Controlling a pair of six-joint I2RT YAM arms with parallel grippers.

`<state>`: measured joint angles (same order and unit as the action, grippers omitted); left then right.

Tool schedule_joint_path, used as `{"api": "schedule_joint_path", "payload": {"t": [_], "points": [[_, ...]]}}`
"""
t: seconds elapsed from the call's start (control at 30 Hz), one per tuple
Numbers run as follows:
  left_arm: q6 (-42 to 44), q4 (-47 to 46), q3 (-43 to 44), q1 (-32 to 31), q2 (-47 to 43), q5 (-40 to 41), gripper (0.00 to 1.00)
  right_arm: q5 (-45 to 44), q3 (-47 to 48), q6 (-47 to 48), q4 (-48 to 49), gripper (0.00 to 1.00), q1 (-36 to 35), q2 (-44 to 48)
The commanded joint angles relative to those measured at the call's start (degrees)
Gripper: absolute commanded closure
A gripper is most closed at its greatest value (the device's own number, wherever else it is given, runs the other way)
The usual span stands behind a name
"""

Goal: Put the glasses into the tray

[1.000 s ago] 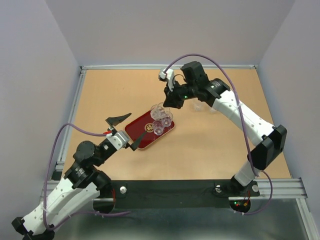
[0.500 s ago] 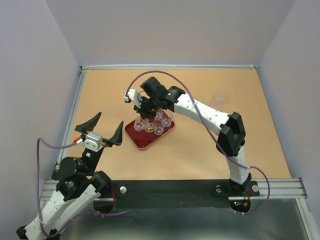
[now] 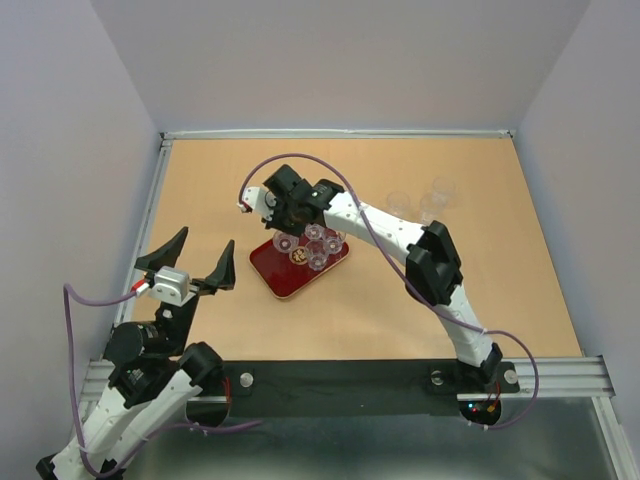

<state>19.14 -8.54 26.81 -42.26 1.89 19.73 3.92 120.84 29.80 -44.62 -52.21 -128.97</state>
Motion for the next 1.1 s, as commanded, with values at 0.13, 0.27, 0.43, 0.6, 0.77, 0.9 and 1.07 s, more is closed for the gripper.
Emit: {"api": "schedule_joint_path", "payload": {"t": [0.13,0.27,0.43,0.6,0.77,0.9,1.07], "points": [[-0.6,-2.9,0.2,0.5,-0.1,-0.1,0.01,-8.1,3.0,1.2,1.0,0.94,-0.1,-1.1],[-0.6,-2.8,0.1,0.5,-0.3,-0.2,0.01,-8.8,2.8,1.0,1.0,0.89,-0.1,-1.6],[-0.6,-2.8,0.2,0.5,-0.1,-0.7,0.01,-9.9,2.6,1.0,1.0,0.87,0.2,-2.0],[-0.6,-2.8,0.2,0.5,-0.2,-1.0,0.01,-11.6,2.7,0.9,1.2,0.87,0.7,-2.6],[-0.6,-2.7,0.2,0.5,-0.1,-1.2,0.01,-12.2,2.7,0.5,1.3,0.8,0.9,-2.6],[-0.6,-2.7,0.2,0.6,-0.1,-1.3,0.01,-13.1,2.8,0.5,1.6,0.72,1.0,-2.3],[-0.7,-2.7,0.2,0.6,-0.1,-1.8,0.01,-13.1,3.7,0.2,2.0,0.61,1.0,-1.6]]}}
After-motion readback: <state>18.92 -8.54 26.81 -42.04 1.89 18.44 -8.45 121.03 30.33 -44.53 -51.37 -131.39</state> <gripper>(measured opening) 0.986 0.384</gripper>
